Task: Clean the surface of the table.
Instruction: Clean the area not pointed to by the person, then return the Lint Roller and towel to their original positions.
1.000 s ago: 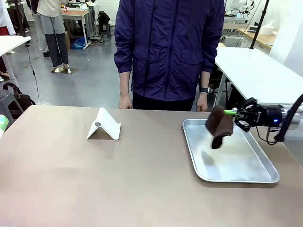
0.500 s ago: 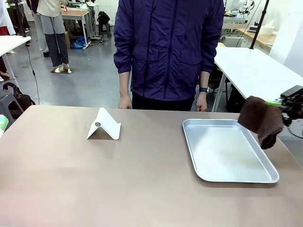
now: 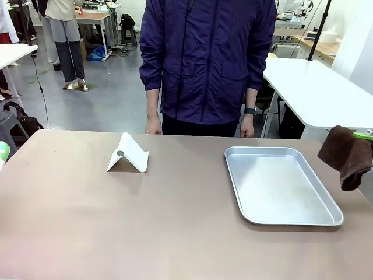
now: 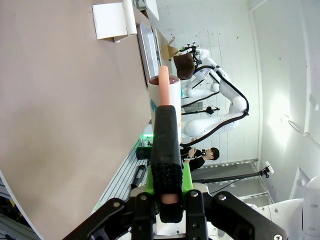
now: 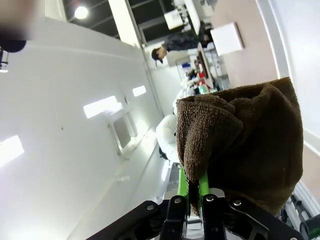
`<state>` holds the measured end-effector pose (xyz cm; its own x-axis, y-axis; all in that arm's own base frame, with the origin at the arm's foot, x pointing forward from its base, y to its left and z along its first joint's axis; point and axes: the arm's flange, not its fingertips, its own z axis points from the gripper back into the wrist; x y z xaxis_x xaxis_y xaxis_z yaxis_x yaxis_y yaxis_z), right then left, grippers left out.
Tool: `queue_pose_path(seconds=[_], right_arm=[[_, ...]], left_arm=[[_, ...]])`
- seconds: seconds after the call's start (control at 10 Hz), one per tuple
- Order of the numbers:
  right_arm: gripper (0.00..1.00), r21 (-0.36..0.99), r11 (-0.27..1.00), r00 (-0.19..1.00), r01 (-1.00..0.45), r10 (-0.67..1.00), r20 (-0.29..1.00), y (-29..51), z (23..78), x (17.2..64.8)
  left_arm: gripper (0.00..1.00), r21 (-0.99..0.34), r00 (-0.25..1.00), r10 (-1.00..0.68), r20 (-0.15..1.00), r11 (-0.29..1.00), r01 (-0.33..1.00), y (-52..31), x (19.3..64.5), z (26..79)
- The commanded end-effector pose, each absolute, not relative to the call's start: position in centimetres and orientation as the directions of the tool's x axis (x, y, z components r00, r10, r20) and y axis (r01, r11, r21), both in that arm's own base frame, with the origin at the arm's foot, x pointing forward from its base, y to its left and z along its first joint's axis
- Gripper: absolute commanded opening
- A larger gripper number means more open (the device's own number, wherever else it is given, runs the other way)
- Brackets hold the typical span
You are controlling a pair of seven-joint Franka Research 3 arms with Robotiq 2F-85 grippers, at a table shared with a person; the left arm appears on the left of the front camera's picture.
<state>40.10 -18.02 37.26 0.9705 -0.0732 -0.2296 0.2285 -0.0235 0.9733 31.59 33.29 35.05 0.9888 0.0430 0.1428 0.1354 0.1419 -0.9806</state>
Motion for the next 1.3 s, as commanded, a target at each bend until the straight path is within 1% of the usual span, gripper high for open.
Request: queue_pose_path(seconds=[0.0,0.1,1.2], right_arm=[[0.08,0.983,-0.063,0.973,0.174,-0.144,-0.181,-17.3,36.2,40.6],[0.08,0.973,-0.024,0.971,0.228,-0.073,-0.230,-18.0,37.3,40.1],[0.08,0.973,-0.024,0.971,0.228,-0.073,-0.230,-18.0,37.3,40.1]], left_arm=[[0.22,-0.981,0.988,0.061,0.144,0.137,0.134,32.9,31.4,35.5],[0.22,-0.981,0.988,0.061,0.144,0.137,0.134,32.9,31.4,35.5],[0.22,-0.981,0.988,0.061,0.144,0.137,0.134,32.9,31.4,35.5]])
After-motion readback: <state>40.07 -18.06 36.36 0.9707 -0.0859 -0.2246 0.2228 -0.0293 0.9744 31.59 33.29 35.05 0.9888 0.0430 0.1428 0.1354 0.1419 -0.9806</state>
